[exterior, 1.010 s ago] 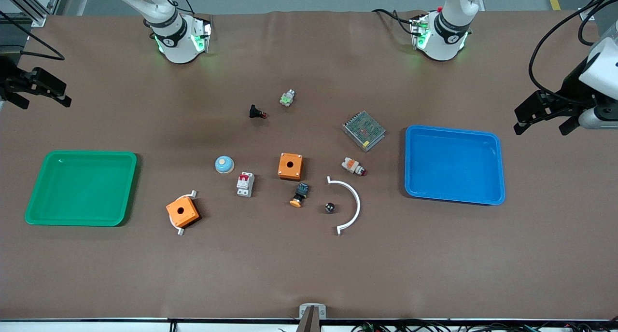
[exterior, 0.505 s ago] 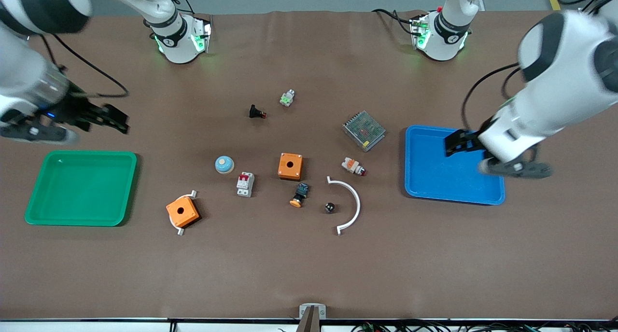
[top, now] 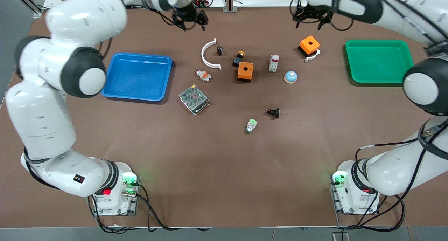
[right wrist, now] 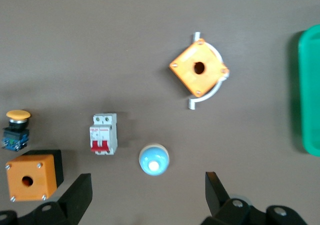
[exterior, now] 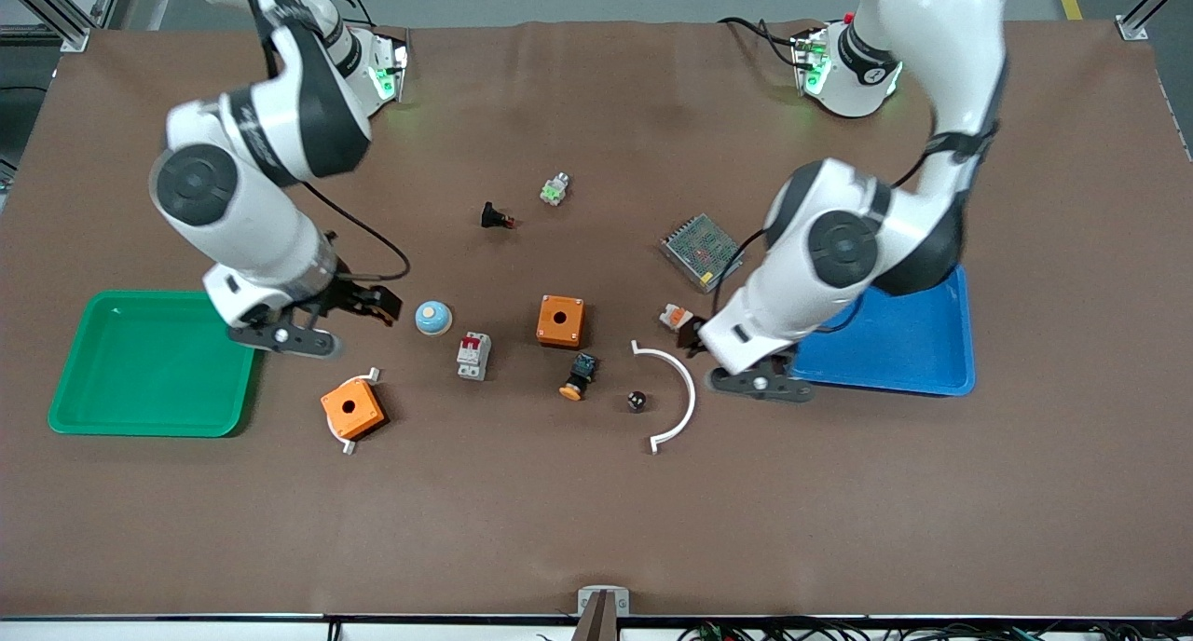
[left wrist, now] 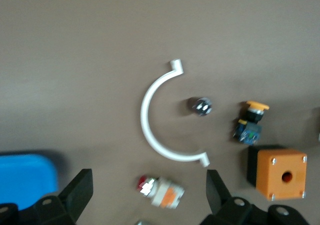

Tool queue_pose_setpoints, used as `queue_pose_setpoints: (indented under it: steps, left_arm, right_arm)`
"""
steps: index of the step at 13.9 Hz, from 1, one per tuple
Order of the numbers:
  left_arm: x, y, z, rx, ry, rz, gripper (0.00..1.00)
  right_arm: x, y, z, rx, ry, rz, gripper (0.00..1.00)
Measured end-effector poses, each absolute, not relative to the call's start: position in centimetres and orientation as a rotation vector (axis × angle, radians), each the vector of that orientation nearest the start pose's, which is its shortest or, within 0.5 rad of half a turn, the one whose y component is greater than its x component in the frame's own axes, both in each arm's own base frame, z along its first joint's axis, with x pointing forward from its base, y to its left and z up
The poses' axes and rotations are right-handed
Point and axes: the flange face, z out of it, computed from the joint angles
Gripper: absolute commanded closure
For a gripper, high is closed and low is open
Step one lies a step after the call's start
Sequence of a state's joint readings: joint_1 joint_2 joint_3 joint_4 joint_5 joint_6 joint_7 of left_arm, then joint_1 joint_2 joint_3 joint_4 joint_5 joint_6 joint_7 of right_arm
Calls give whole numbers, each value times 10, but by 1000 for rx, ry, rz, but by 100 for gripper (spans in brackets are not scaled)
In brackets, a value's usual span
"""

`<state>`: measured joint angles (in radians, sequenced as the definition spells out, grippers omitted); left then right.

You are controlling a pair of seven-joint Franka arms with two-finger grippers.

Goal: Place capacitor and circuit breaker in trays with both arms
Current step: 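Reach the right gripper to the breaker while the left gripper reaches the capacitor, then grasp the breaker with the right gripper while the left gripper grasps the capacitor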

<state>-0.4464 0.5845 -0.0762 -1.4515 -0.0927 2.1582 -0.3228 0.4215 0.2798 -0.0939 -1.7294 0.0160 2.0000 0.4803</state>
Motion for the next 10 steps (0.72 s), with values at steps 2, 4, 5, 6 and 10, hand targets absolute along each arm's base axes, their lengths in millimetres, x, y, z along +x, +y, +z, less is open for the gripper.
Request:
queue_pose_setpoints:
  steps: [2,4,5,6,10]
  left_arm:
    - [629,-383,319,-3302,208,-166,0]
    - [626,-403,284,-3317,185,-232,0]
    - [624,-410,268,-3325,173,-258,0]
    - [624,-416,254,-3333,158,-283,0]
    - [631,-432,207,-3283,119,-358,0]
  right_arm:
    - [608,228,379,-3139,280,-5,2]
    - [610,249,342,-3139,277,-18,6]
    - [610,257,325,-3140,270,-14,7]
    - [609,264,310,-3134,275,-3,8]
    - [609,281,262,-3086,313,15,15]
